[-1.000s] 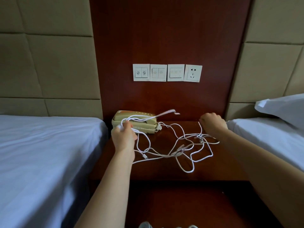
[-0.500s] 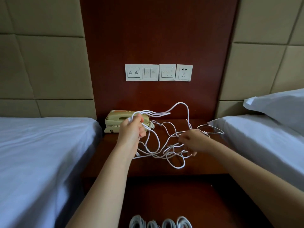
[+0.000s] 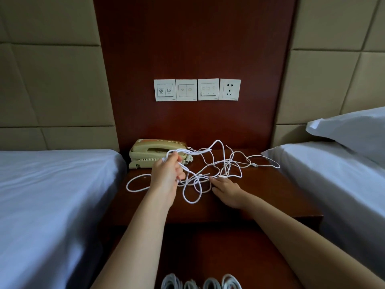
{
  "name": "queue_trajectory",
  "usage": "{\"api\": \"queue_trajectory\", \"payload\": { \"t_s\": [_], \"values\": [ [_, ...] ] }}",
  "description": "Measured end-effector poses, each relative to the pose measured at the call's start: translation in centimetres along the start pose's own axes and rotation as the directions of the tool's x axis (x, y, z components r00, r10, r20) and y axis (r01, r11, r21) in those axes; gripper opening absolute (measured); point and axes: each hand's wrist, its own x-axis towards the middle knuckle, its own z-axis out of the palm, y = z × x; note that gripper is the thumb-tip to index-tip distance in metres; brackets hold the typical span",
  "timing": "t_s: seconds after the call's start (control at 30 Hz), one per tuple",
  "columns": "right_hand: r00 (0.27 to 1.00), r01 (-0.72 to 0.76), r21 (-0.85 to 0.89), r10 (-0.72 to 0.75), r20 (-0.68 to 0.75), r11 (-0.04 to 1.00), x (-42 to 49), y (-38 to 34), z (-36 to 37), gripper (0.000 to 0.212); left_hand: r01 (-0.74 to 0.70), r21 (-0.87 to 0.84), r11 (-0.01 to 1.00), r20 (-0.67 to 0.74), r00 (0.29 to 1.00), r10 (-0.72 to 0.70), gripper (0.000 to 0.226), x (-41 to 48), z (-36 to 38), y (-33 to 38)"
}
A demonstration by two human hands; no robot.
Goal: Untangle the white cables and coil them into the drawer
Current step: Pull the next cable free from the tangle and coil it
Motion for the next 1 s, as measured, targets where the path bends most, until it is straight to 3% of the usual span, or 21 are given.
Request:
{"api": "queue_trajectory", "payload": {
  "t_s": [0.13, 0.27, 0.37, 0.5, 0.6, 0.77, 0.87, 1.0],
  "values": [
    [0.985, 0.001, 0.347, 0.058, -0.162, 0.938, 0.0, 0.8, -0.6, 0.042, -0.046, 0.073, 0.996, 0.023, 0.999, 0.045, 0.029, 0.1, -0.1, -0.2],
    [0.947, -0.083, 0.284, 0.164, -0.275, 0.955, -1.7, 2.3, -2.0, 0.028, -0.172, 0.278, 0.945, 0.097, 0.984, 0.15, 0.031, 0.3, 0.0, -1.2],
    [0.89, -0.165, 0.279, 0.264, -0.372, 0.946, -3.1, 2.6, -3.7, 0.026, -0.279, 0.491, 0.825, 0.199, 0.958, 0.205, 0.031, 0.5, 0.3, -2.4],
    [0.786, -0.104, 0.415, 0.331, -0.523, 0.904, -5.5, 1.0, -4.8, 0.024, -0.333, 0.645, 0.687, 0.262, 0.942, 0.211, 0.031, 0.8, 0.5, -3.6],
    [0.737, -0.017, 0.371, 0.263, -0.622, 0.928, -6.7, -1.3, -3.9, 0.015, -0.339, 0.675, 0.656, 0.244, 0.941, 0.235, 0.042, 0.5, 0.5, -3.7],
    [0.832, 0.225, 0.236, -0.061, -0.552, 0.945, -5.3, -5.0, -2.1, 0.033, -0.304, 0.62, 0.724, 0.299, 0.944, 0.14, 0.039, -0.4, 0.9, -3.1],
    [0.878, 0.263, 0.3, -0.098, -0.469, 0.917, -4.5, -5.6, -1.8, 0.019, -0.27, 0.53, 0.804, 0.358, 0.93, 0.077, 0.037, -1.5, 1.5, -2.6],
    [0.897, 0.273, 0.409, -0.077, -0.435, 0.871, -4.7, -4.9, -2.5, 0.033, -0.254, 0.493, 0.832, 0.386, 0.921, 0.053, 0.036, -1.8, 1.5, -2.3]
  ]
}}
